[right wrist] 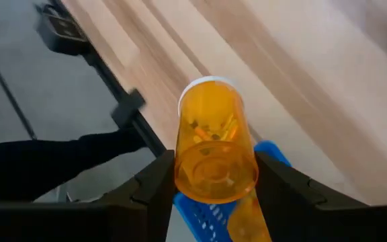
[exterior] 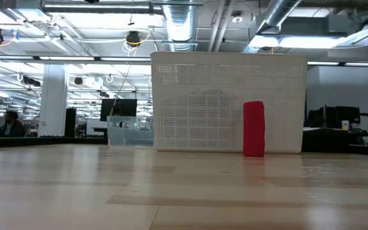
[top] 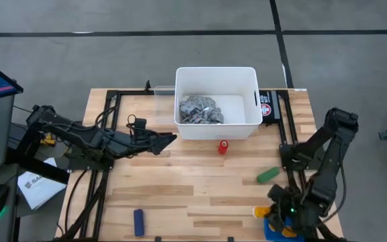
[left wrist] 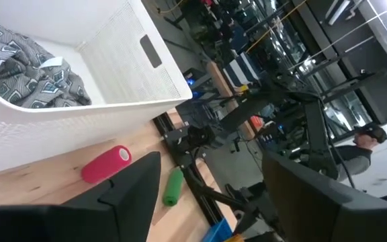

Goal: Pick & Place Medicine items
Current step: Put the orange pill bottle into the blue bin

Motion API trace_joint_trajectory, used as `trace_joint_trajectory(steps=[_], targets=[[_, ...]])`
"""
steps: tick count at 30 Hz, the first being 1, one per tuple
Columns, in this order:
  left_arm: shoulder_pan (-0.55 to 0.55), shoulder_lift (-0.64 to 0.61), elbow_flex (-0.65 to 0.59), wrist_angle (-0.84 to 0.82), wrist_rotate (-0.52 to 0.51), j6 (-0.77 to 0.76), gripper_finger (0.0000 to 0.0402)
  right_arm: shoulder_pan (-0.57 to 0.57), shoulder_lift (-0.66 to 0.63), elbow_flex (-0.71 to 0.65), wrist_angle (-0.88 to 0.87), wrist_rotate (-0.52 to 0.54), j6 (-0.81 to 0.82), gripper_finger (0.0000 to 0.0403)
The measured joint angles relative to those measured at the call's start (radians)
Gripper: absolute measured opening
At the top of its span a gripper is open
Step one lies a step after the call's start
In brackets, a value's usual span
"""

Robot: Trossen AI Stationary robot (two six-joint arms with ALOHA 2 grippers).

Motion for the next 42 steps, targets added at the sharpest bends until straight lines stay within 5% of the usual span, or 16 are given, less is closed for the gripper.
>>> trace_joint_trajectory(steps=[23, 42], targets=[[0.001, 0.000, 0.000, 0.029, 0.005, -0.001, 0.0250, 0.208, 0.080, 0.000, -0.068, -0.107, 0.347, 0.0172], [0.000, 0.000, 0.000, 0.028, 0.007, 0.000, 0.0250, 0.085, 0.079, 0.000, -0.023, -0.172, 0.064, 0.0203]])
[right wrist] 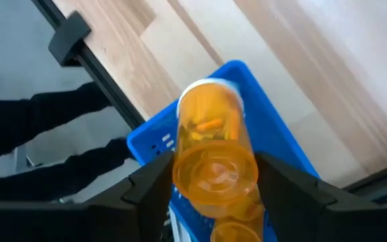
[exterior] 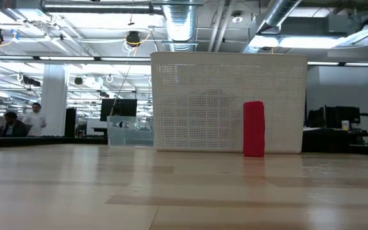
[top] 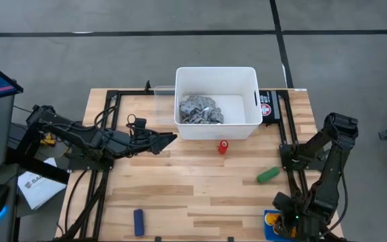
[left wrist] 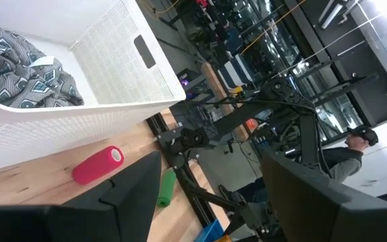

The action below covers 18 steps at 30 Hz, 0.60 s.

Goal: Pick & Place Medicine items
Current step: Put the orange pill bottle into the blue bin, then put the green rolled bandage into the transparent bin

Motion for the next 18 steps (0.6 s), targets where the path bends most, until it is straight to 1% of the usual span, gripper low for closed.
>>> trace_joint_trajectory(steps=[6, 13, 18], targets=[[0.000, 0.000, 0.000, -0.001, 0.011, 0.005, 0.0250, 0.017, 0.000, 0.000, 0.017, -0.044, 0.015, 0.0212], [0.000, 0.000, 0.000, -0.001, 0.022, 0.027, 0.0250, 0.015, 0.000, 0.000, 0.007, -0.046, 0.026, 0.0210], [0.000, 0.000, 0.000, -0.004, 0.062, 0.078, 0.0250, 0.001, -0.006, 0.000, -0.074, 0.015, 0.078, 0.0214]])
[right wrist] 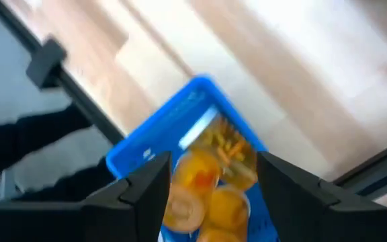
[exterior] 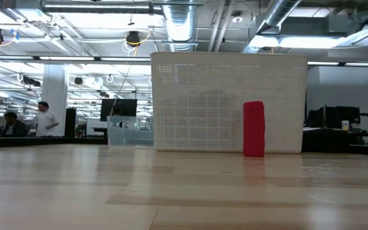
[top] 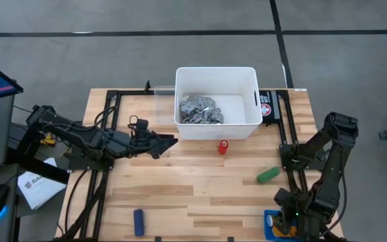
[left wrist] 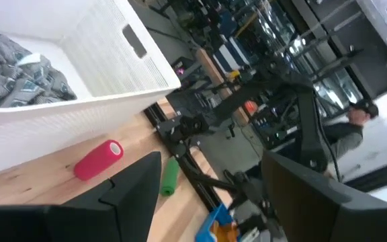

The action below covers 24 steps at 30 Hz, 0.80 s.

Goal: Pick & Place Medicine items
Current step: Put the green rolled bandage into the transparent bin

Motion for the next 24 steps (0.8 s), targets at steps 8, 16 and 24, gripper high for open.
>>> trace_joint_trajectory(steps=[8, 16, 24], targets=[[-0.061, -0.003, 0.001, -0.003, 0.012, 0.276, 0.0250, -0.031, -0.042, 0.000, -0.089, 0.065, -0.320, 0.0215], [-0.112, -0.003, 0.001, -0.029, 0.008, 0.374, 0.0250, -0.090, -0.043, -0.035, -0.228, 0.072, -0.976, 0.0215], [-0.141, 0.020, 0.001, -0.072, 0.004, 0.365, 0.0250, -0.217, -0.043, -0.201, -0.082, 0.060, -1.100, 0.0215]])
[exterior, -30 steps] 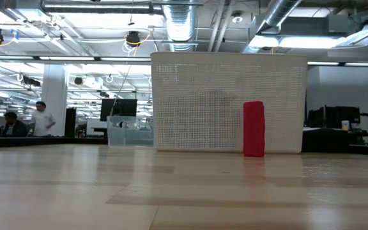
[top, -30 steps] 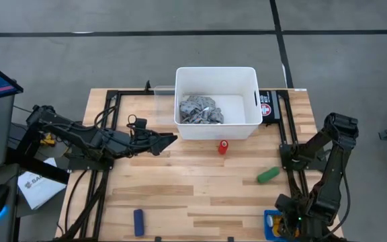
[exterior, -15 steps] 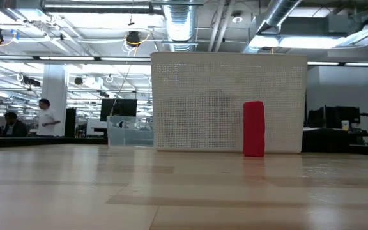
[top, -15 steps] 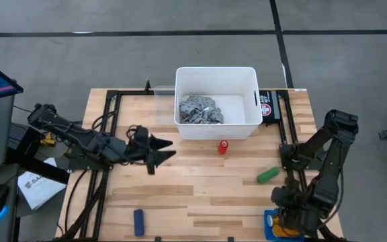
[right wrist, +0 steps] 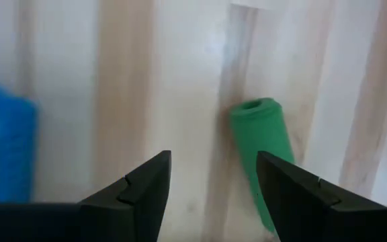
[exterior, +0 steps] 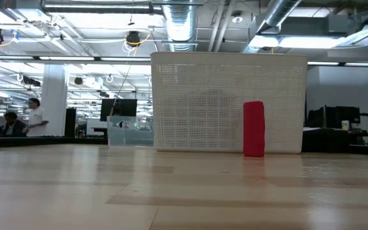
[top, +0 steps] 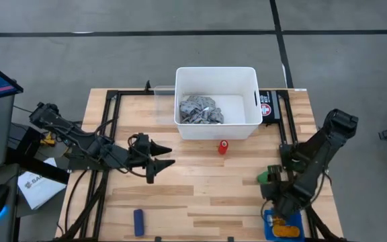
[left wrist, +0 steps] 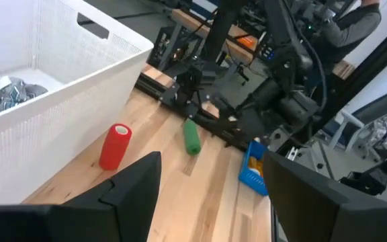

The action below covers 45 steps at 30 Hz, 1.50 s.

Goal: Pick & Place Medicine items
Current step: Put the green rolled bandage into the transparent bin

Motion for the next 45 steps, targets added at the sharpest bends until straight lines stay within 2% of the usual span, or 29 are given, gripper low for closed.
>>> trace_joint_trajectory(steps=[9, 24, 33, 38, 45], targets=[[0.004, 0.000, 0.000, -0.005, -0.004, 0.005, 0.0250, -0.077, 0.000, -0.152, 0.093, 0.000, 0.018, 0.0215], [0.004, 0.000, 0.000, -0.003, -0.003, -0.002, 0.0250, -0.129, 0.000, -0.215, 0.096, 0.055, -0.029, 0.0215], [0.004, 0.000, -0.001, 0.030, -0.003, -0.003, 0.0250, -0.192, 0.000, -0.272, 0.177, 0.069, -0.062, 0.0214], [0.004, 0.000, -0.001, 0.032, 0.001, -0.009, 0.0250, -0.213, 0.000, -0.273, 0.179, 0.074, -0.062, 0.0193], [-0.001, 0.000, -0.001, 0.030, 0.002, -0.008, 0.0250, -0.235, 0.000, -0.226, 0.192, 0.073, -0.059, 0.0135]])
